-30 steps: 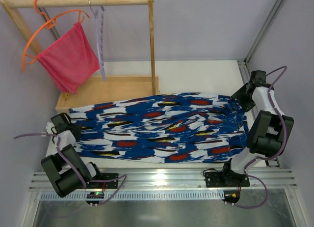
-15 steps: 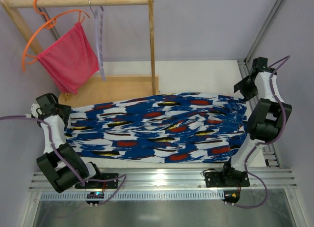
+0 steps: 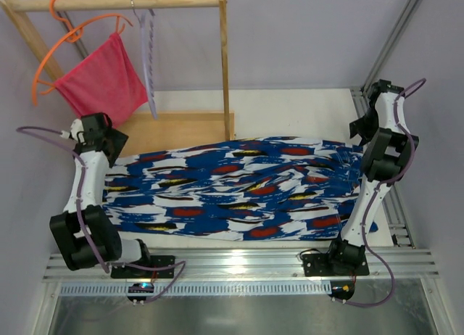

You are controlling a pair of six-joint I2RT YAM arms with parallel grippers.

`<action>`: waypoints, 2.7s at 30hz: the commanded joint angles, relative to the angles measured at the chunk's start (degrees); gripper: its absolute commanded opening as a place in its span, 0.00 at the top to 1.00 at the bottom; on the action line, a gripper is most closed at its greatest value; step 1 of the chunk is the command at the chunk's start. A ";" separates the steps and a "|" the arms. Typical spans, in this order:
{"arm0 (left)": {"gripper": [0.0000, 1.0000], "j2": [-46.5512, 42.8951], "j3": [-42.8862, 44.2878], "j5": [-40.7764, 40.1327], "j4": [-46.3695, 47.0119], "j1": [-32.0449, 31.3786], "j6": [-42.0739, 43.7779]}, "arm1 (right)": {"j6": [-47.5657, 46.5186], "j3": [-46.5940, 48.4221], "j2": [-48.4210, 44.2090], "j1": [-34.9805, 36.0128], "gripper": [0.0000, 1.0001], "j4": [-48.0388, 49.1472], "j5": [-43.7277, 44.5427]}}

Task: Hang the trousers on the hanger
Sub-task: Fold the trousers

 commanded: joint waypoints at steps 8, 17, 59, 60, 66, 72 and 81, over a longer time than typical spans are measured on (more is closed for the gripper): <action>0.11 -9.44 -6.08 -9.77 8.91 -3.04 -2.79 | 5.97 4.29 6.01 -2.85 0.46 -5.92 6.68; 0.07 -2.67 -3.08 -2.90 5.66 -3.04 -3.13 | 6.50 7.45 11.46 -4.00 0.46 -3.28 2.81; 0.08 -3.21 -9.07 -9.05 9.01 -3.04 -7.88 | 15.29 11.85 15.16 -1.45 0.48 -4.94 0.52; 0.08 -2.77 -8.81 -9.75 8.22 -3.04 -8.32 | 14.68 11.33 14.90 -1.19 0.50 -5.56 0.96; 0.11 1.10 -5.90 -8.88 7.50 -3.04 -14.02 | 11.43 8.86 13.57 0.31 0.96 -4.16 1.49; 0.13 6.10 -0.02 -7.82 2.43 -3.04 -17.29 | 4.75 7.37 8.06 1.27 0.96 7.34 -1.77; 0.11 9.89 3.15 -6.42 1.62 -3.04 -18.95 | -0.79 3.59 1.80 1.36 0.96 12.01 -2.38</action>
